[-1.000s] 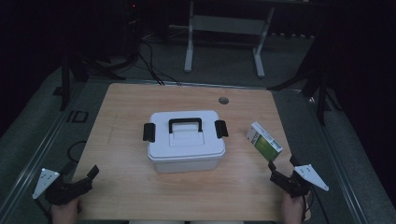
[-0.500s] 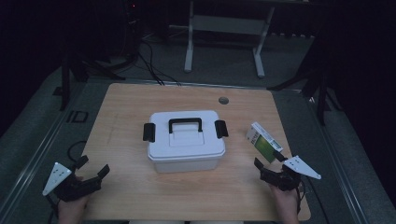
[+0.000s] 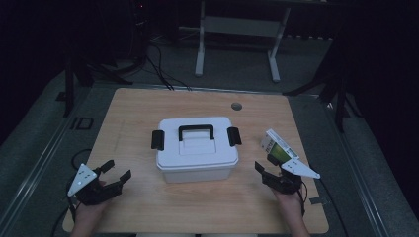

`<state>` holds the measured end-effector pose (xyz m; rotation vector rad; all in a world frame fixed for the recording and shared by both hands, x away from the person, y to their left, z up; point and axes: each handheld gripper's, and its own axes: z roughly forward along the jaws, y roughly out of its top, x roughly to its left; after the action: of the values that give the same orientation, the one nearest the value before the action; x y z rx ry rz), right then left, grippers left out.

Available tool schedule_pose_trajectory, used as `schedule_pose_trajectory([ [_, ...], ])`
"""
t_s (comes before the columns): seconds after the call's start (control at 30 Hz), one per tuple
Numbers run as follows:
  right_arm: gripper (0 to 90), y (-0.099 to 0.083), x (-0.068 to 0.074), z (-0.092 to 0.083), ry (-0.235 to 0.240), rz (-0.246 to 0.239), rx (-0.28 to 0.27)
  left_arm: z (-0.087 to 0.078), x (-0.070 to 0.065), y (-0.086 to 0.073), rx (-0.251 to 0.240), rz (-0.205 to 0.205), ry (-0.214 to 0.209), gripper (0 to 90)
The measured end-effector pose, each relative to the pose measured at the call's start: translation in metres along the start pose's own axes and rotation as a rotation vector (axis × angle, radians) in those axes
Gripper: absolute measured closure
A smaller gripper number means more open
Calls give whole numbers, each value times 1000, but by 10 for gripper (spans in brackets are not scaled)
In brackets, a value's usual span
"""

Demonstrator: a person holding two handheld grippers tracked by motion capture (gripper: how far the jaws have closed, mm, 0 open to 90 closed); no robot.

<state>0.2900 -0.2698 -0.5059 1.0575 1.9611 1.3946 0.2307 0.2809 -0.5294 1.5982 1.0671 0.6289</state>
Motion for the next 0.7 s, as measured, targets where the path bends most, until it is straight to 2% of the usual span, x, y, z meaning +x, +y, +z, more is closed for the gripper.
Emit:
schedule_pose_trajectory([
  [0.23,691,3,7,29,56,-27,42,21,-5,3,40,4,-41,489],
  [0.37,754,3,10,42,83,-38,55,31,-6,4,59,1,-64,569],
  [0.4,761,3,11,46,89,-38,57,39,-8,5,79,10,-86,569],
  [0.43,812,3,13,55,99,-48,64,43,-9,6,88,18,-87,633],
  [0.5,850,3,13,61,101,-45,66,50,-11,7,112,24,-108,671],
  [0.57,890,3,13,67,99,-46,70,55,-12,8,122,30,-109,691],
  [0.7,898,3,12,79,119,-43,91,68,-14,10,138,38,-136,803],
])
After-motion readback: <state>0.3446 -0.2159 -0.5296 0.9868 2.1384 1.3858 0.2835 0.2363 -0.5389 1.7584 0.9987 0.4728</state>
